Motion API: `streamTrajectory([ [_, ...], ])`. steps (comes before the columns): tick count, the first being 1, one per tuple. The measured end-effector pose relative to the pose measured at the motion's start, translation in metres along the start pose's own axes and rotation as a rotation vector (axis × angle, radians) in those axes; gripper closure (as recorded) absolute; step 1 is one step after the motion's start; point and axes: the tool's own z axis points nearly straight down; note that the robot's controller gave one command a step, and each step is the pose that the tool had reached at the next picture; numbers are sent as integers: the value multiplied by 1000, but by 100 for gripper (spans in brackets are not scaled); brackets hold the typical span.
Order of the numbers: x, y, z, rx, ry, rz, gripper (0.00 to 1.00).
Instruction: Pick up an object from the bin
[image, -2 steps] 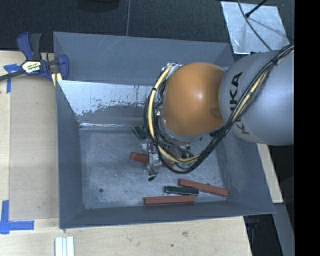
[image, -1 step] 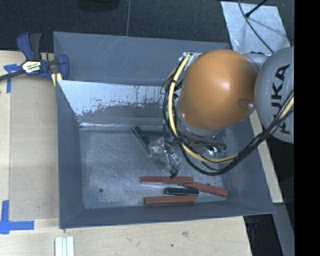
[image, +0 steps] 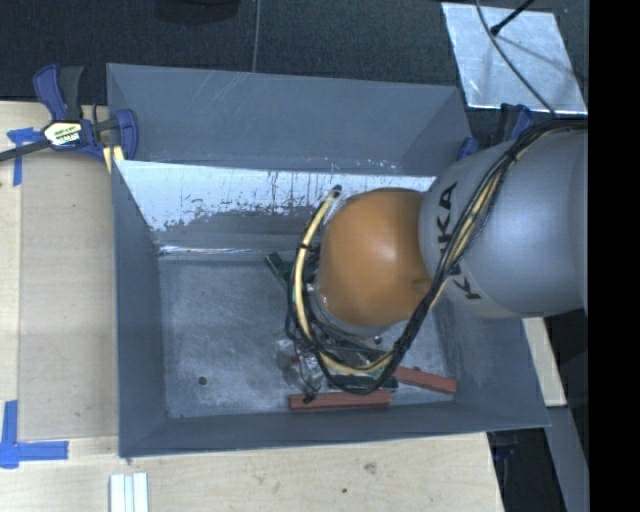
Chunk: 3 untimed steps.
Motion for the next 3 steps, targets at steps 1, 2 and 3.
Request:
streamTrajectory([
  [1,-2,-1,-4,2,-7,1,0],
  [2,-28,-70,73,2,-7,-24,0],
  [3,-30,-67,68,3,-10,-26,100],
])
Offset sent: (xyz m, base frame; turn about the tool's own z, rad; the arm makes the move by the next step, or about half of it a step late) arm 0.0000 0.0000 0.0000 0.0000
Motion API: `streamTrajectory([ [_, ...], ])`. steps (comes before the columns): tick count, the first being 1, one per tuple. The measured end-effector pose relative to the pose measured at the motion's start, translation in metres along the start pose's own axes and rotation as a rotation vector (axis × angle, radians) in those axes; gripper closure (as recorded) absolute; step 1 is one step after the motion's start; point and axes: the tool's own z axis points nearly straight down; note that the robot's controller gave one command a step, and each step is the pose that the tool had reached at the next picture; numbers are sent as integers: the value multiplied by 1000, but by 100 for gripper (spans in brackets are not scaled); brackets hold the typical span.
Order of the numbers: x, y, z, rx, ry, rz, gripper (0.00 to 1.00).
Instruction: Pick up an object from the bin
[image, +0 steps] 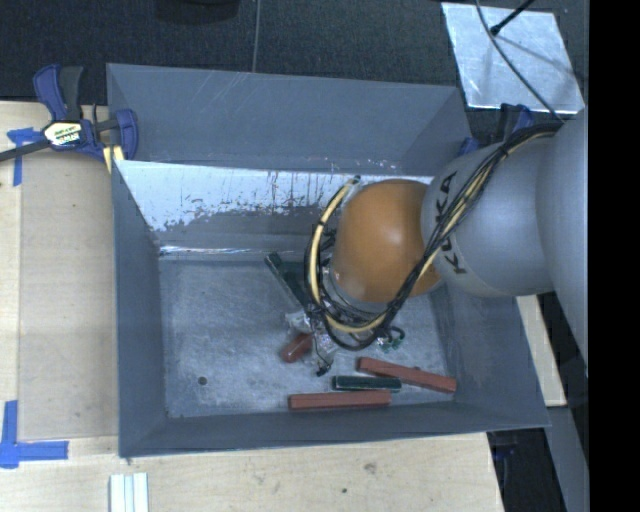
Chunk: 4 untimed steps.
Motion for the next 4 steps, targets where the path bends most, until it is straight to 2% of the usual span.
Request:
streamTrajectory([
  [1,23,-12,0,0,4,-39,100],
  [2,23,-11,0,-1,3,-38,100],
  [3,21,-12,-1,2,-4,-37,0],
  [4,22,-11,0,0,-1,-36,100],
])
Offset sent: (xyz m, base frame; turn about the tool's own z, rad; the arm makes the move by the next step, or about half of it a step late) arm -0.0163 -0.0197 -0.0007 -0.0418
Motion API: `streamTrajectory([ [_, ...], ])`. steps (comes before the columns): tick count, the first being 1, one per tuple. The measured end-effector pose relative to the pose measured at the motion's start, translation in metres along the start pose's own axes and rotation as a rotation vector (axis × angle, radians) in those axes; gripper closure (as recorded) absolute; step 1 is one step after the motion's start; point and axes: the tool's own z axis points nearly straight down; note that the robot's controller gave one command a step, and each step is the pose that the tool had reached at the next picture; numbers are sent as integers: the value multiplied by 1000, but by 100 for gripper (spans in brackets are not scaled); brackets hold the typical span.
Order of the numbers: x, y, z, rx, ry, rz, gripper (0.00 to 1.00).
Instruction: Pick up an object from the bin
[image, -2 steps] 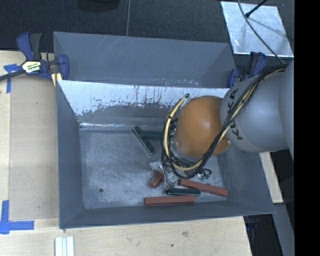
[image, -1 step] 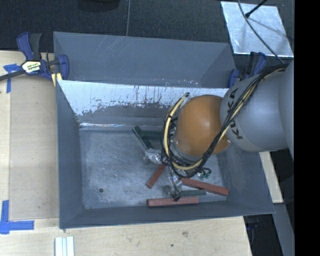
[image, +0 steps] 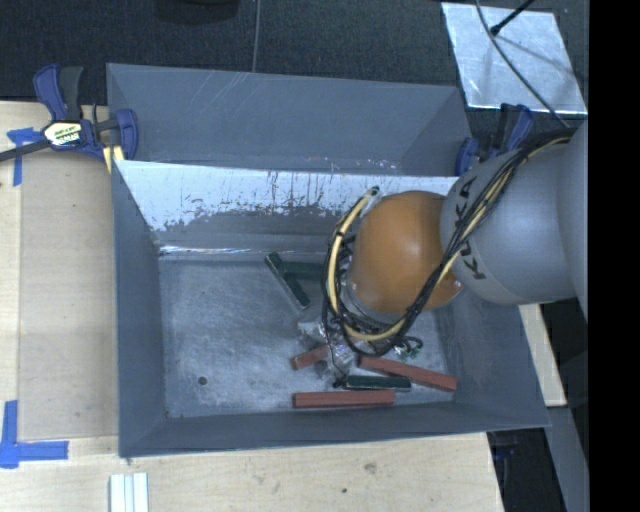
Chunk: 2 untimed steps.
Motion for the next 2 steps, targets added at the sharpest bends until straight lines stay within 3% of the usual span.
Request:
streamTrajectory([
  [1,10,15,-157,4,-4,-62,100],
  [2,12,15,-153,0,3,-60,0],
])
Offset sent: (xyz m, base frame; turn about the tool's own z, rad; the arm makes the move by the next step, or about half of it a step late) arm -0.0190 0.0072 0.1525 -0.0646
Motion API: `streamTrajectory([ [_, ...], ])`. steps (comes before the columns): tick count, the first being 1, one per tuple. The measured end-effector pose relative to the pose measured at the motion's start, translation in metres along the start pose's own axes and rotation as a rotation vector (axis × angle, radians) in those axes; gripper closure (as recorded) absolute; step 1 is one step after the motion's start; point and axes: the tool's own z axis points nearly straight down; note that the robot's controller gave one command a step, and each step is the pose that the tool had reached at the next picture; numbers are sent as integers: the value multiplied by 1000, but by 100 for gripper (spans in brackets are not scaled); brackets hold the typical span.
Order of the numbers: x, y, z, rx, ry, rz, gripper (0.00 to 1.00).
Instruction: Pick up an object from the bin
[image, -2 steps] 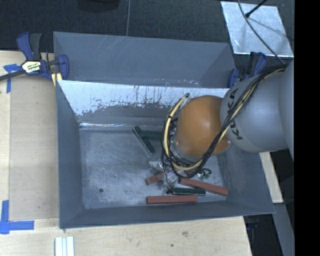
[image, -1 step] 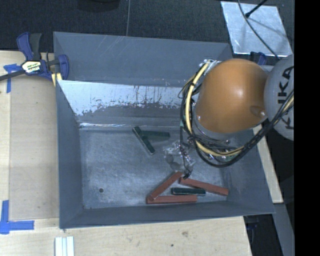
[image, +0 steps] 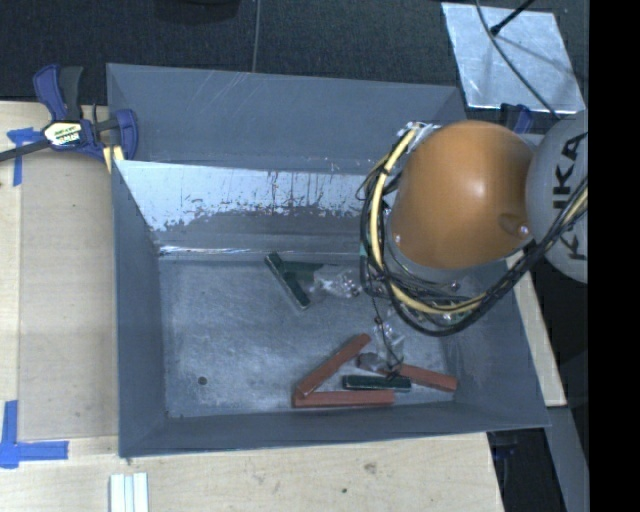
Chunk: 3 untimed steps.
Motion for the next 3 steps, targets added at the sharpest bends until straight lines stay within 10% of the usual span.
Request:
streamTrajectory([
  [1,1,-33,156,-5,12,24,0],
  [2,-2,-34,152,0,-2,24,100],
  [3,-19,-37,-1,5,-9,29,100],
])
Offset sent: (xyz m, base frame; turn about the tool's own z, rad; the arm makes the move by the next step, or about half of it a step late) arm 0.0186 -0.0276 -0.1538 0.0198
